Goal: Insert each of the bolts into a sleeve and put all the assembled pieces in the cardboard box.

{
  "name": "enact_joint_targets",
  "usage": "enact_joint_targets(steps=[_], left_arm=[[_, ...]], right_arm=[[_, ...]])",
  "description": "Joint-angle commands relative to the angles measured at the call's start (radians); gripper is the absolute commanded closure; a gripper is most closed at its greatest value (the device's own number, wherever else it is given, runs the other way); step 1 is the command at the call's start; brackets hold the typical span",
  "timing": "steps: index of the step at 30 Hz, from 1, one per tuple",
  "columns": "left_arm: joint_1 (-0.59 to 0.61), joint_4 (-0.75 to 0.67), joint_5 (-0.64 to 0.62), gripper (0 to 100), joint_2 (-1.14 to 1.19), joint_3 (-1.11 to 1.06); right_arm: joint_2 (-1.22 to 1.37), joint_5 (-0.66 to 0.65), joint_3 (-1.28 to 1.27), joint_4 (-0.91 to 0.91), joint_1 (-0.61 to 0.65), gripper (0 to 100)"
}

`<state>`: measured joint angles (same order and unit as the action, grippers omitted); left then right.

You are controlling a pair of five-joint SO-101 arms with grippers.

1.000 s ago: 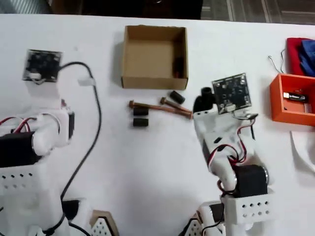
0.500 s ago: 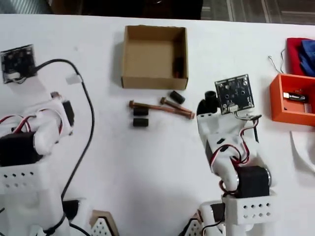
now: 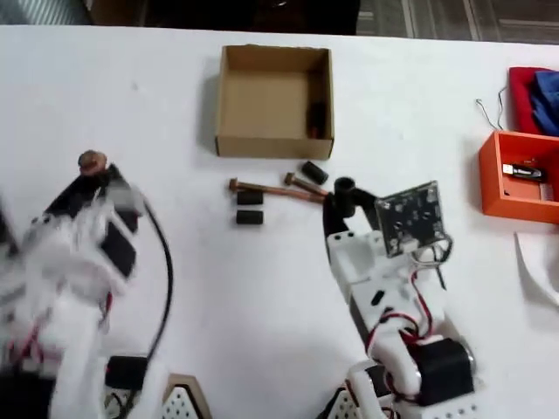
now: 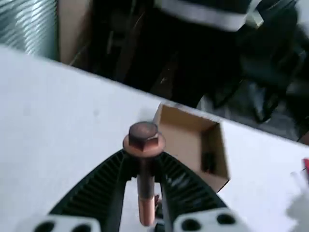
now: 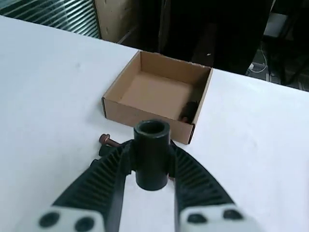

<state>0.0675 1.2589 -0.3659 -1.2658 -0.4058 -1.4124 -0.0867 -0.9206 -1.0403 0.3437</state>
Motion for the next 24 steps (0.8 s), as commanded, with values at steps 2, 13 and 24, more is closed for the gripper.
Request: enact_joint_targets(steps=[2,13,24], left_arm=[[-0.089,-0.304,-0.064,97,-0.133,-0.194],[-0.144,-0.64,-0.227,97,-0.127,-0.392],[-0.512,-0.52,-0.222,97,0.242,-0.01]], right_arm=[[-0.019,0.009,-0.089,0.137,0.008,97.8],[-0.018,0.009,-0.198,0.432,0.025,97.8],[-0.101,-0.264,-0.199,0.384,0.12,97.8]])
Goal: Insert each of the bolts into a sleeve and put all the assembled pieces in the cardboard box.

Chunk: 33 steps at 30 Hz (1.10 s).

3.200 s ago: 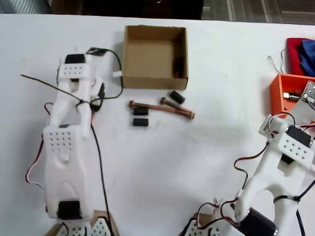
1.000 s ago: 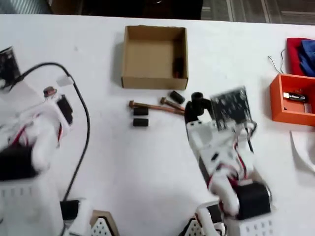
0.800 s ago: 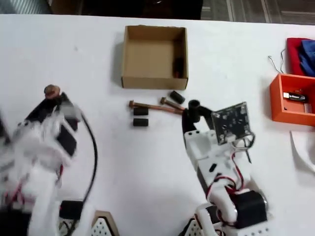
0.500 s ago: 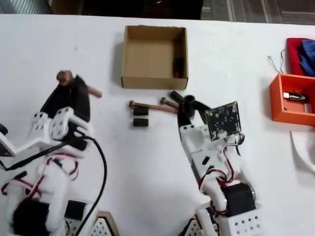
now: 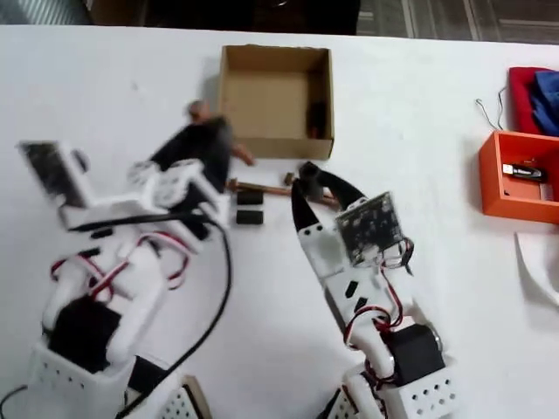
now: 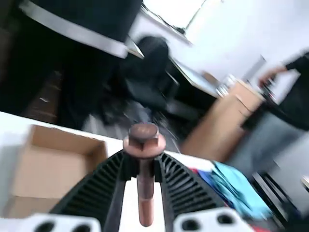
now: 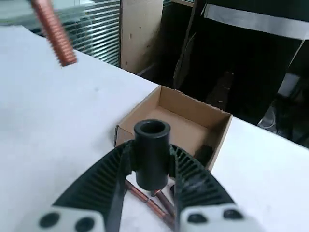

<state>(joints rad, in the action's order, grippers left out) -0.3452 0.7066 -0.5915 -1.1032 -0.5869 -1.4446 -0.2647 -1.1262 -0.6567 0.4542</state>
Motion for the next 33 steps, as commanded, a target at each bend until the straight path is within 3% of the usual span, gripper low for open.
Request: enact_joint_targets(steps=[1,6,11,15,21,28,33], left_arm=[[-0.127,0.046,0.015,97,0.114,0.213],[-0.209,0.066,0.127,97,0.244,0.335],[-0.278,0.066,0.146,97,0.279,0.375],[-0.282,0.08,0.158,97,0.296,0.363],[-0.282,0.092,0.265,97,0.31,0.364],[-0.282,0.081,0.287,97,0.341,0.372],[-0.284,-0.025,0.281,97,0.381,0.366]], right_arm=[[-0.107,-0.075,0.006,0.004,0.01,97.8],[-0.294,-0.031,-0.051,-0.004,-0.019,97.8],[-0.357,-0.025,-0.157,-0.004,-0.116,97.8],[-0.355,-0.021,-0.153,0.013,-0.127,97.8],[-0.355,0.109,-0.157,0.039,-0.127,97.8],[-0.354,0.11,-0.157,0.038,-0.127,97.8],[-0.354,0.11,-0.157,0.033,-0.127,97.8]])
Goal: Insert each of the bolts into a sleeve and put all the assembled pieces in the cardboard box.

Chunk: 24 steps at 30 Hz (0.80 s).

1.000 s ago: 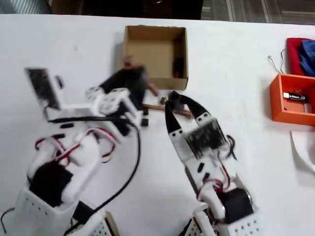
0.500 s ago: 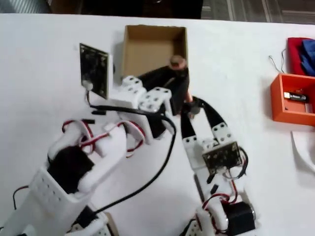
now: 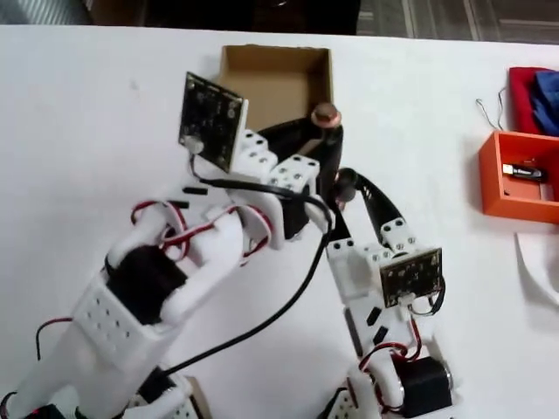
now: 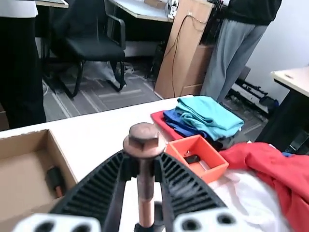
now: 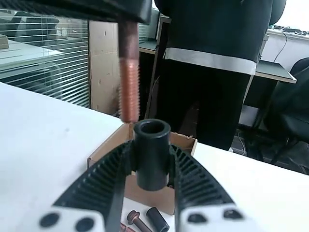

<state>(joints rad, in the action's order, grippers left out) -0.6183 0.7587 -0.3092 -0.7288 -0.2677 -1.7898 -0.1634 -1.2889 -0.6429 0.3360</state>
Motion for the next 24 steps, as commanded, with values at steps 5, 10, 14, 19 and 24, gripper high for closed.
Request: enact_joint_targets(steps=[5,10,14,19,24], left_arm=[[-0.011,-0.095,0.003,97,0.018,0.056],[-0.011,-0.094,-0.002,97,0.015,0.051],[-0.044,-0.092,0.003,97,0.015,0.045],[-0.06,-0.092,0.005,97,0.025,0.044],[-0.032,-0.069,0.006,97,0.021,0.045]], right_arm=[[-0.007,0.012,0.005,0.018,-0.013,97.8],[-0.005,0.015,-0.003,0.018,-0.013,97.8],[-0.008,0.015,-0.061,0.025,-0.013,97.8],[-0.008,0.017,-0.077,0.027,-0.013,97.8],[-0.01,0.055,-0.075,0.027,-0.022,97.8]])
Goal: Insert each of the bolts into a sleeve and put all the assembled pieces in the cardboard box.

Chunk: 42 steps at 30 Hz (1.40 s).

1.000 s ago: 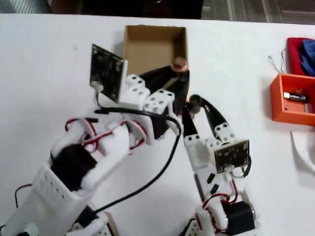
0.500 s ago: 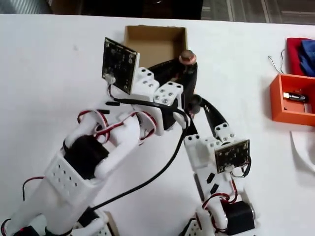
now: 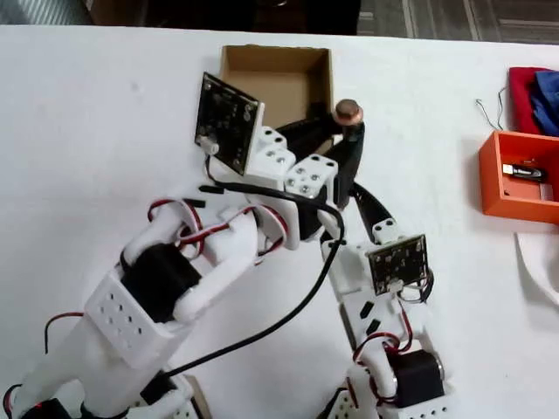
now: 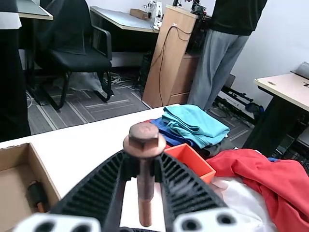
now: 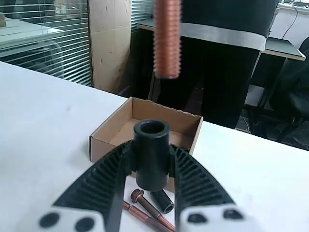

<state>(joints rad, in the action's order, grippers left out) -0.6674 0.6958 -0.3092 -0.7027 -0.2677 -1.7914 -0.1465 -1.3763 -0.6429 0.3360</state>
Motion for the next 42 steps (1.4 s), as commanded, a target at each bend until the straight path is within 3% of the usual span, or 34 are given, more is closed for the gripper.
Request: enact_joint_targets(steps=[1,5,25,31,42], left_arm=[[0.021,-0.002,0.006,97,-0.003,0.045],[0.028,-0.008,0.006,97,-0.003,0.045],[0.023,-0.052,0.006,97,0.074,0.045],[0.023,-0.046,0.006,97,0.074,0.045],[0.011,-0.052,0.003,97,0.075,0.045]], right_arm=[[-0.008,0.074,0.014,0.027,-0.038,97.8],[-0.008,0.176,0.02,0.027,-0.09,97.8],[-0.008,0.175,0.083,0.018,-0.09,97.8],[-0.008,0.064,0.081,0.022,-0.09,97.8],[-0.007,0.063,0.081,0.024,-0.09,97.8]])
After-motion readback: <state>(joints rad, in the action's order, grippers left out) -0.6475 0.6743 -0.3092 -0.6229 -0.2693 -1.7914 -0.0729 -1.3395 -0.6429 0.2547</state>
